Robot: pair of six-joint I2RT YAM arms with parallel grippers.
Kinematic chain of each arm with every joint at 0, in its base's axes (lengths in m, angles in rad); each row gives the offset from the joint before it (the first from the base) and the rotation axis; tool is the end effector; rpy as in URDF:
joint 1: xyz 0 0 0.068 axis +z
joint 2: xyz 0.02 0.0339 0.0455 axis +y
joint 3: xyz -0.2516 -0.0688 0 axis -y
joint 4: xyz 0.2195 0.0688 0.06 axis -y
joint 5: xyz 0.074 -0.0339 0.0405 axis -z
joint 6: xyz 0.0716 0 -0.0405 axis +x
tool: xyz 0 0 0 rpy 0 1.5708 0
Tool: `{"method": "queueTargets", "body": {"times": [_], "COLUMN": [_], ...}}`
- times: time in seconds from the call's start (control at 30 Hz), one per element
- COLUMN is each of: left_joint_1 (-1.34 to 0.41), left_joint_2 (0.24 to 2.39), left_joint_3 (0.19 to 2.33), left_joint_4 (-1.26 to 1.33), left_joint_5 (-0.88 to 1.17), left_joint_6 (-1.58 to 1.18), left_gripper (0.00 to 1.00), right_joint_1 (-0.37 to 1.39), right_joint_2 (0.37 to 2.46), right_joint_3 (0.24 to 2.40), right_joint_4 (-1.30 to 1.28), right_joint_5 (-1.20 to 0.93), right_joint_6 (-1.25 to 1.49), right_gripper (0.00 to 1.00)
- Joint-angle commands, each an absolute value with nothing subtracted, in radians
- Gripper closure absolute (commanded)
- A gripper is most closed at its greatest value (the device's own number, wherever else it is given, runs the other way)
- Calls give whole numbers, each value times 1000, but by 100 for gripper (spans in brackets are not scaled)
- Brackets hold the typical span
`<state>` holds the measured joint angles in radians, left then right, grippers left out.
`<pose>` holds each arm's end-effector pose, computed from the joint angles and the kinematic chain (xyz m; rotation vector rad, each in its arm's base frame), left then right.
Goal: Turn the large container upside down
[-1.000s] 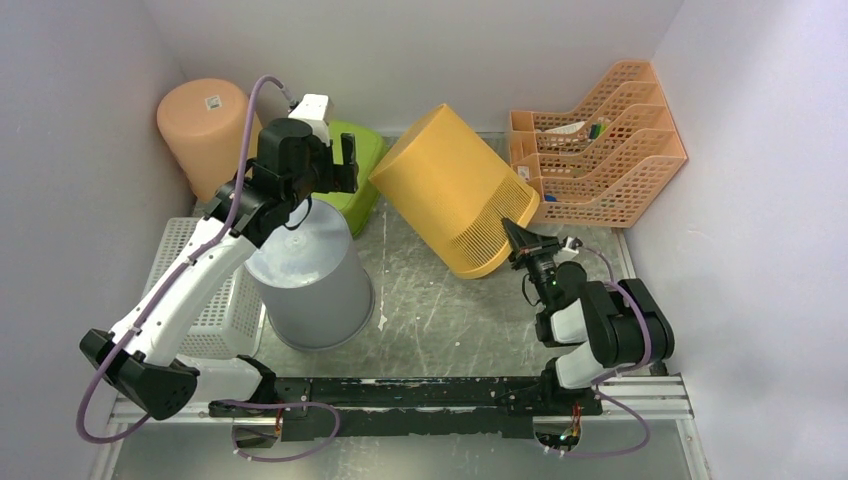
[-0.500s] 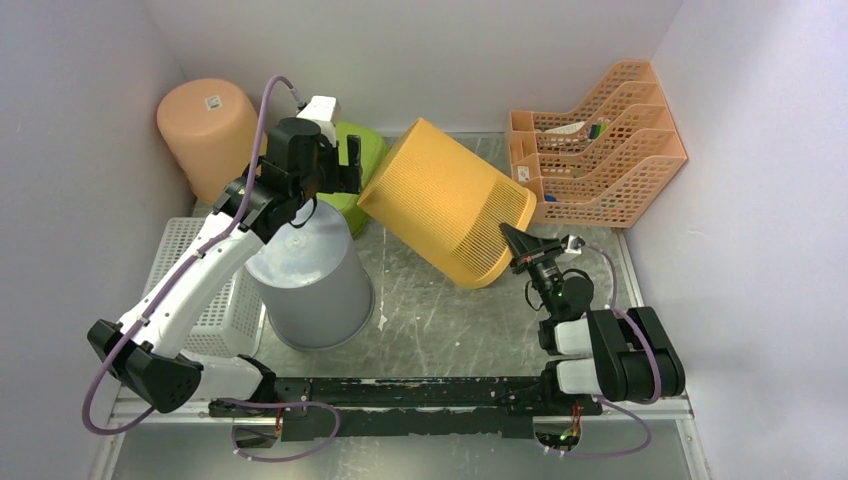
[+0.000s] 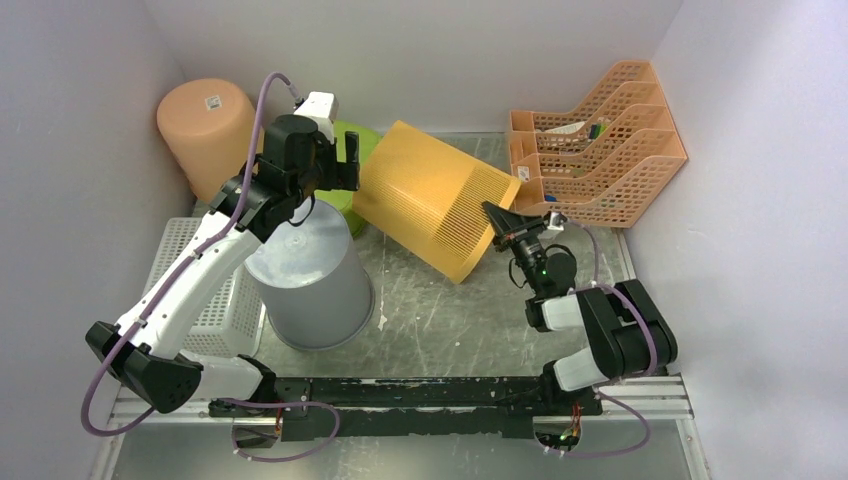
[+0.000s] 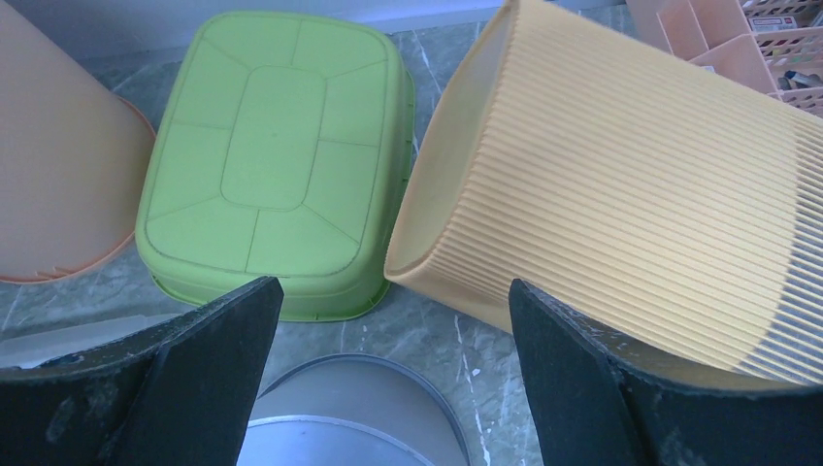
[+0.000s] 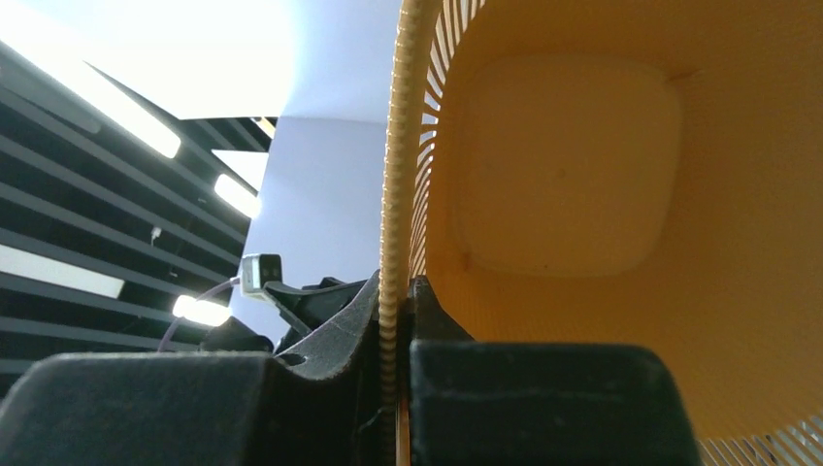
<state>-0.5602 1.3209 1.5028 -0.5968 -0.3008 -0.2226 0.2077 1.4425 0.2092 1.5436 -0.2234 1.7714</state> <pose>0.2596 -0.1378 0.3986 0.1385 1.9673 -0.2134 0.2453 0.0679 0.2197 0.8881 1.2199 1.8005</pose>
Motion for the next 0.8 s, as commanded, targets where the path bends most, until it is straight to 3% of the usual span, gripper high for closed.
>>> {"method": "queueTargets", "body": {"times": [0.0,0.47,0.77], "left_joint_1": [-569,-569,-569], "left_joint_2": [1303,1287,1284], "left_joint_3": [1528,1528,1513], "left_joint_4": [-603,-623,-622], "left_joint_5": [-332,-370,-383], "left_joint_6": [-202,-189,-170], "left_gripper": [0,0,0], "right_joint_1": [256,331,344], "right_joint_2": [1505,1751,1888], "right_joint_3": [288,680,496], "right_joint_4": [1825,1827,1827], "right_joint_5": [-160,-125,-163], "right_joint_6": [1752,1756,1749], "right_gripper": [100,100,100]}}
